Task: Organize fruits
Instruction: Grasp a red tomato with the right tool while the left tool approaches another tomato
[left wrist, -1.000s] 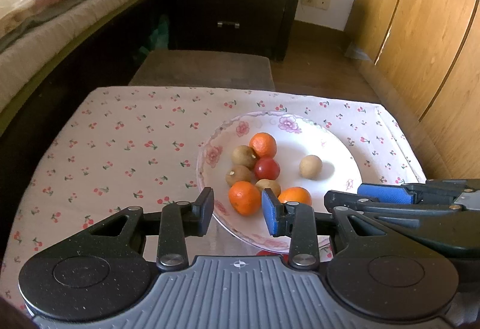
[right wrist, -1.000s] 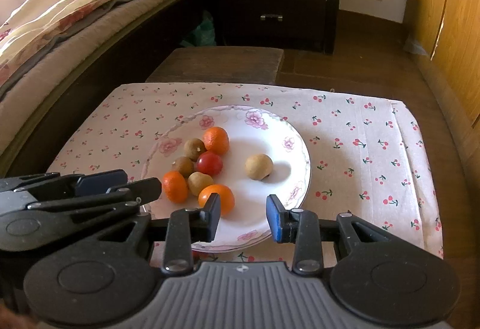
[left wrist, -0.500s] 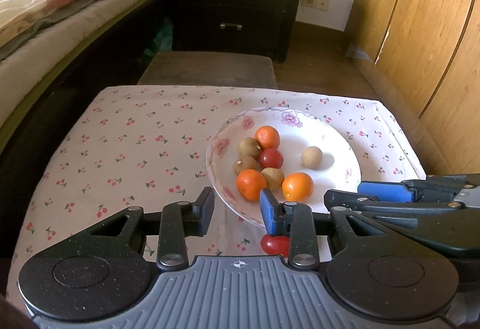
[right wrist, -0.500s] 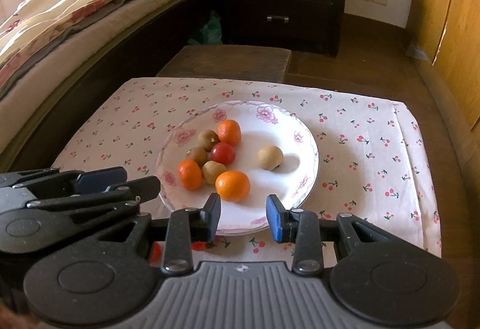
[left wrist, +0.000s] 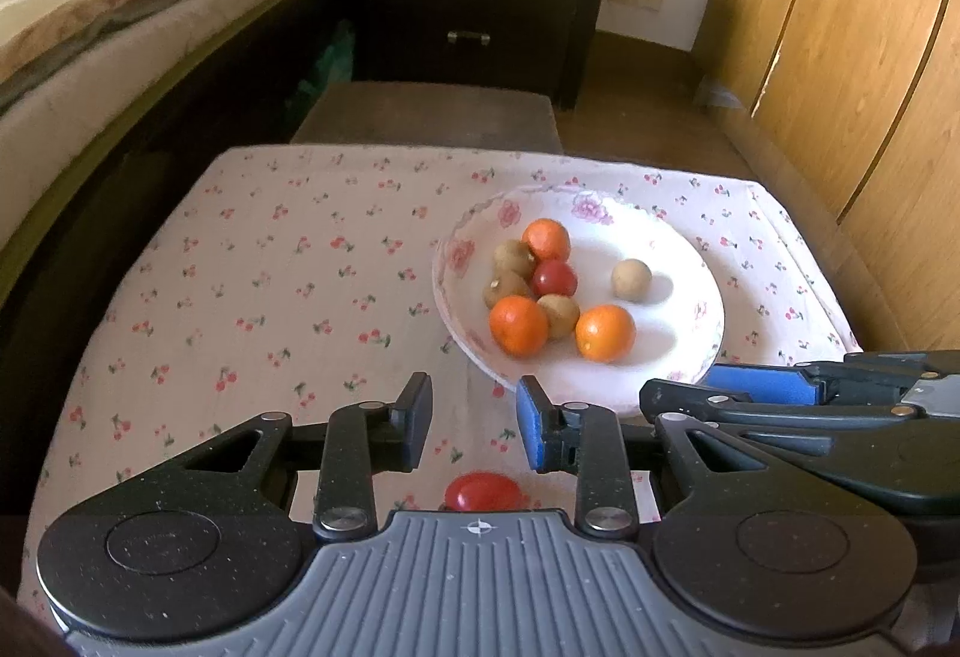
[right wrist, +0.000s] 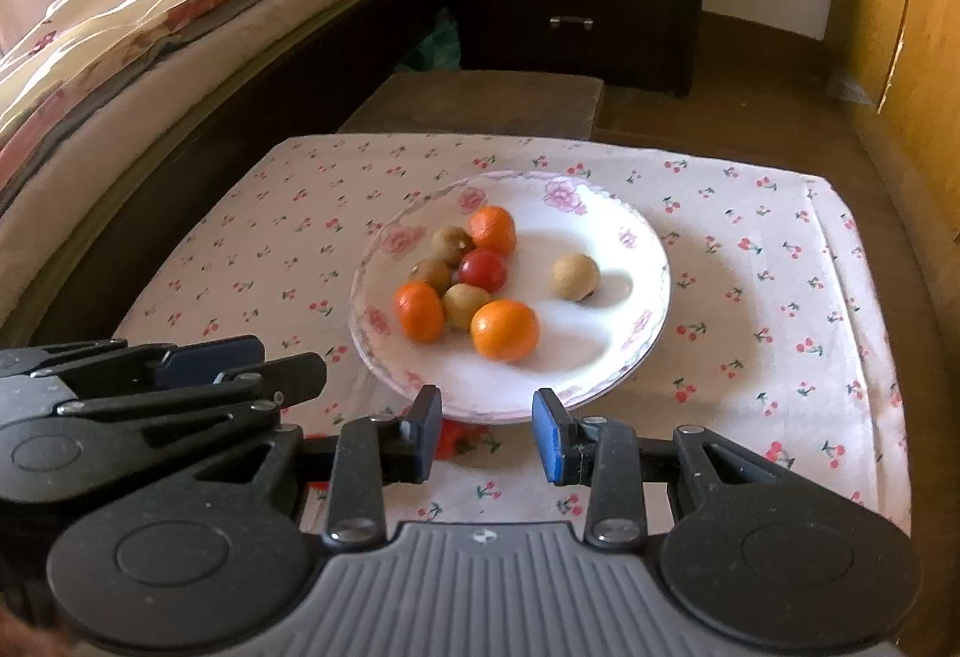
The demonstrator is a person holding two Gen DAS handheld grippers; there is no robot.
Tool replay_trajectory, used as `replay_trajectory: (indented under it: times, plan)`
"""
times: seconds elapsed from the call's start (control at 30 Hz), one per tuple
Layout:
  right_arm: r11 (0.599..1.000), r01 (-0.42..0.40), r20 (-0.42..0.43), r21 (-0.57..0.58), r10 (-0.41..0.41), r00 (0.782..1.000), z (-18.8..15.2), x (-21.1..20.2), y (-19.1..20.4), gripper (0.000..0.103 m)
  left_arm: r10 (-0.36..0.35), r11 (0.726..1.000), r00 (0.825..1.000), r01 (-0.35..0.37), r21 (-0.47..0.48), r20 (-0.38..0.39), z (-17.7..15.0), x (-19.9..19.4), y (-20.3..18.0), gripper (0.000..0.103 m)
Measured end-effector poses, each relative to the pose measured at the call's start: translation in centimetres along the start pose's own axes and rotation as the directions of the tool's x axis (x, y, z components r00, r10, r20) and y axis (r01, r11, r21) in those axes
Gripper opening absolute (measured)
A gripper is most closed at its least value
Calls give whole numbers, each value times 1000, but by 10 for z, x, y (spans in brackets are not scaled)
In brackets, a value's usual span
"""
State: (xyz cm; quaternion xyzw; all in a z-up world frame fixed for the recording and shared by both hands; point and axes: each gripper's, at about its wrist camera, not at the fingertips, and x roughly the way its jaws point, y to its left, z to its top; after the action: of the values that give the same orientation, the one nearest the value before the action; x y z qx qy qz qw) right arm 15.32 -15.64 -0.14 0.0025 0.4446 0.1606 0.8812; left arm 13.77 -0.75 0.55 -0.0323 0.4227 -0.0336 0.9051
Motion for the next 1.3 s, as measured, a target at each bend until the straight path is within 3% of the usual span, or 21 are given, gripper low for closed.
replay_trajectory:
  times: [0.27, 0.73, 1.07, 1.3]
  plan:
    - [999, -38, -45, 14, 38, 998, -5, 13, 3, 35, -3, 1000, 999, 1, -26, -51, -7, 5, 12, 41]
    - [994, -103, -106, 41, 107, 989, -4, 42, 11, 37, 1, 998, 998, -5, -65, -65, -9, 5, 37, 54]
    - [996, -88, -112, 11, 89, 990, -5, 60, 14, 38, -9, 997, 998, 4, -77, -68, -10, 5, 40, 57]
    - [997, -81, -110, -12, 79, 991, -9, 48, 12, 36, -29, 997, 997, 23, -80, -71, -11, 5, 39, 61]
